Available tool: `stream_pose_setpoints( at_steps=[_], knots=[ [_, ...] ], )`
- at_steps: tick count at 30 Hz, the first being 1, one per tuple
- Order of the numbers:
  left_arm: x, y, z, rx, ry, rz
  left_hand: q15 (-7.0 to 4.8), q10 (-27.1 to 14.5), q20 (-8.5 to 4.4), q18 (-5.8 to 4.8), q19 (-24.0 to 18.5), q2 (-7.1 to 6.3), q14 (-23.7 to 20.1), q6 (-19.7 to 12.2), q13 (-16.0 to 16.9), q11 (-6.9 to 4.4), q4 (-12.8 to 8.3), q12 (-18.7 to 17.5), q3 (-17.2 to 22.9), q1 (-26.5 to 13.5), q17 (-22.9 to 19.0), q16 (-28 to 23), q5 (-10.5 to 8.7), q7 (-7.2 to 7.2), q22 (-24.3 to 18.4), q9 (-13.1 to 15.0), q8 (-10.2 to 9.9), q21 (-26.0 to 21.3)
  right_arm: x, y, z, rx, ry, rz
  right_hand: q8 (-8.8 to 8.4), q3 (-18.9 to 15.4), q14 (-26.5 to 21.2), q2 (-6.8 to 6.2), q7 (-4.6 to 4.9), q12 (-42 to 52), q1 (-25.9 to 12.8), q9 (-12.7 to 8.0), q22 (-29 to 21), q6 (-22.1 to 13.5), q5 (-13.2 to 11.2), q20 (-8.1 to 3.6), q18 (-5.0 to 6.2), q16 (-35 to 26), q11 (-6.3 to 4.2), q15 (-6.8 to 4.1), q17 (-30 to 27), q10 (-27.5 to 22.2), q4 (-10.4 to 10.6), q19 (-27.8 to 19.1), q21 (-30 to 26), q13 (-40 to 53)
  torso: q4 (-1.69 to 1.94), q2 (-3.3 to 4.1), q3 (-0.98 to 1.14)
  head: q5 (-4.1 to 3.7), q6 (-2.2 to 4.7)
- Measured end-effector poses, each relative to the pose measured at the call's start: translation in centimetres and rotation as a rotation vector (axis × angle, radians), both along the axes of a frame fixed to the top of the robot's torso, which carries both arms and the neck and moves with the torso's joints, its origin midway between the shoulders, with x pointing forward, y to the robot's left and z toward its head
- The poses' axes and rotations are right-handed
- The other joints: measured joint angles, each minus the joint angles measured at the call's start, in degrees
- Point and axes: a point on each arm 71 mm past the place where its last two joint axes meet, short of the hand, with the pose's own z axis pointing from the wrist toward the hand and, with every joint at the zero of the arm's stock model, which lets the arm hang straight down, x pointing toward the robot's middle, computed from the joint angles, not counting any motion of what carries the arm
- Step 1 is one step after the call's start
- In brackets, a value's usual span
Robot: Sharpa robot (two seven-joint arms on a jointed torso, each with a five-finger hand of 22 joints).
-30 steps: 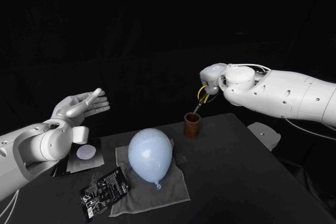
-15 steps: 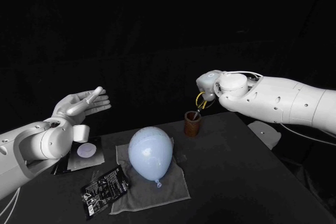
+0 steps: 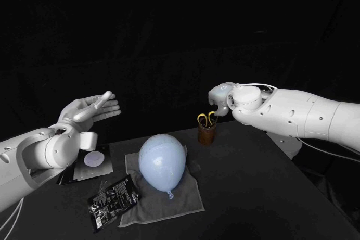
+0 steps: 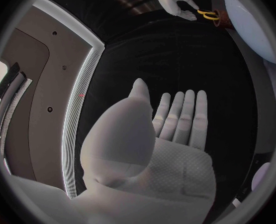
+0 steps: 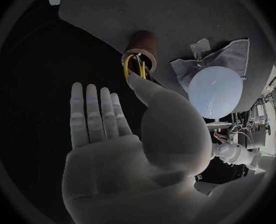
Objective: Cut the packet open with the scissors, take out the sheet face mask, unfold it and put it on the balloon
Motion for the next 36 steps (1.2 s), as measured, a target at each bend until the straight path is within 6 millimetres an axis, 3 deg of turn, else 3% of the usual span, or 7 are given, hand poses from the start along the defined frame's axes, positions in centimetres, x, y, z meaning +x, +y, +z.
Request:
stream_pose_setpoints(
  at_steps=[3, 7, 13, 18, 22, 26, 36],
  knots=[
    [0.0, 0.0, 0.0, -0.001, 0.001, -0.004, 0.00, 0.00, 0.07, -0.01, 0.07, 0.00, 0.00, 0.00, -0.05, 0.00, 0.08, 0.00, -0.20, 0.00, 0.00, 0.00, 0.00, 0.00, 0.00, 0.00, 0.00, 0.00, -0.1, 0.0, -0.3, 0.000, 0.006, 0.001, -1.05, -13.78, -3.05, 0.06, -0.49, 0.86, 6.34, -0.99, -4.20, -3.58, 0.00, 0.97, -0.01, -1.11, 0.18, 0.34, -1.12, -3.66, 7.46, -0.28, -3.54, 0.14, -0.01, -0.02, 0.01, 0.09, -0.04],
    [0.0, 0.0, 0.0, -0.002, 0.003, -0.008, 0.00, 0.00, 0.07, 0.00, 0.07, 0.00, 0.00, 0.00, -0.05, 0.00, 0.08, 0.00, -0.20, 0.00, 0.00, -0.02, 0.00, 0.00, 0.00, -0.04, 0.00, 0.00, -0.5, 0.1, -0.4, 0.007, 0.005, 0.011, -1.05, -20.22, -5.19, -1.15, -0.53, 2.21, 11.21, -1.44, -8.52, -4.92, 0.00, 1.96, -0.03, -1.33, -0.03, 0.42, -2.24, -5.05, 15.48, -3.36, -4.07, 0.15, -0.02, -0.02, 0.02, 0.14, -0.03],
    [-0.1, 0.2, 0.0, -0.002, 0.006, -0.012, 0.00, 0.05, -0.02, -0.01, 0.22, 0.11, 0.00, 0.05, -0.04, 0.04, -0.10, 0.00, -0.37, 0.97, -0.01, 0.34, 0.00, 0.04, 0.00, -0.14, 0.00, 0.26, -1.4, -0.1, -0.1, 0.045, -0.035, 0.040, 0.09, -21.82, -4.78, -0.38, 0.21, 3.94, 12.11, -1.45, -10.47, -3.34, 0.00, 2.05, -0.05, -0.93, 0.46, 0.32, -2.54, -4.56, 15.69, -4.07, -4.07, 0.24, -0.01, -0.02, 0.02, 0.24, -0.14],
    [-0.1, 0.4, -0.1, 0.004, 0.005, -0.017, -0.97, 2.94, -0.31, 1.15, 3.83, 1.23, 2.64, 2.80, 0.05, -1.02, -0.34, 0.85, -0.94, 4.13, 0.23, 1.91, 0.00, 0.36, 0.38, -0.16, 1.30, 2.10, -2.5, -0.7, 0.7, 0.119, -0.112, 0.078, 2.55, -14.70, -0.41, 3.30, 0.68, 6.36, 15.34, -1.46, -12.25, 2.94, 0.26, 2.13, -0.22, 1.02, 0.59, -0.43, -2.66, 0.61, 14.94, -3.49, -4.07, 0.23, 0.02, -0.01, 0.02, 0.69, -0.34],
    [-0.4, 0.8, -0.3, 0.022, 0.002, -0.027, -2.53, 7.28, -1.19, 1.16, 7.28, 1.91, 6.22, 5.45, 0.30, -2.53, -0.65, 2.20, -0.90, 8.05, 1.25, 3.91, 0.00, 0.77, 0.80, -0.47, 1.99, 3.89, -3.6, -1.5, 2.0, 0.245, -0.186, 0.119, 2.72, -8.69, 2.30, 2.19, 2.90, 5.98, 17.28, -2.47, -13.49, 6.05, 0.26, 1.87, -0.40, 1.80, 2.96, 0.91, -2.77, 4.76, 14.95, -1.80, -4.07, 0.00, 0.03, -0.02, 0.01, 1.27, -0.61],
    [-0.8, 1.6, -0.8, 0.053, -0.001, -0.038, -3.94, 11.06, -2.68, 1.16, 10.23, 2.29, 9.72, 7.55, 0.28, -3.89, -0.47, 2.35, -1.08, 10.55, 2.34, 5.76, 0.00, -0.13, 1.24, -0.86, 2.48, 5.52, -4.9, -2.0, 3.4, 0.414, -0.236, 0.159, 2.72, -8.10, 4.01, 0.15, 4.49, 4.84, 15.55, -3.37, -14.46, 7.64, 0.26, 1.11, -0.42, 2.02, 6.35, 1.96, -2.99, 7.05, 15.11, -1.04, -4.07, 0.00, 0.03, -0.06, 0.00, 2.32, -1.00],
    [-3.3, 3.6, -3.1, 0.171, -0.005, -0.093, -5.86, 14.76, -5.49, 1.14, 15.23, 2.35, 15.30, 9.17, -0.07, -4.93, 0.24, 0.33, -4.21, 12.16, 5.40, 9.47, 0.00, -0.72, 2.38, -2.01, 1.82, 8.84, -8.3, -0.8, 5.1, 0.877, -0.220, 0.249, 2.72, -6.77, 12.17, 2.13, 5.51, 2.64, 18.27, -4.93, -15.14, 10.37, 0.26, -1.16, -0.51, 5.33, 5.23, -0.46, -1.49, 11.22, 12.73, 6.37, -1.86, -0.03, 0.09, -0.12, -0.09, 7.07, -2.99]
  ],
)
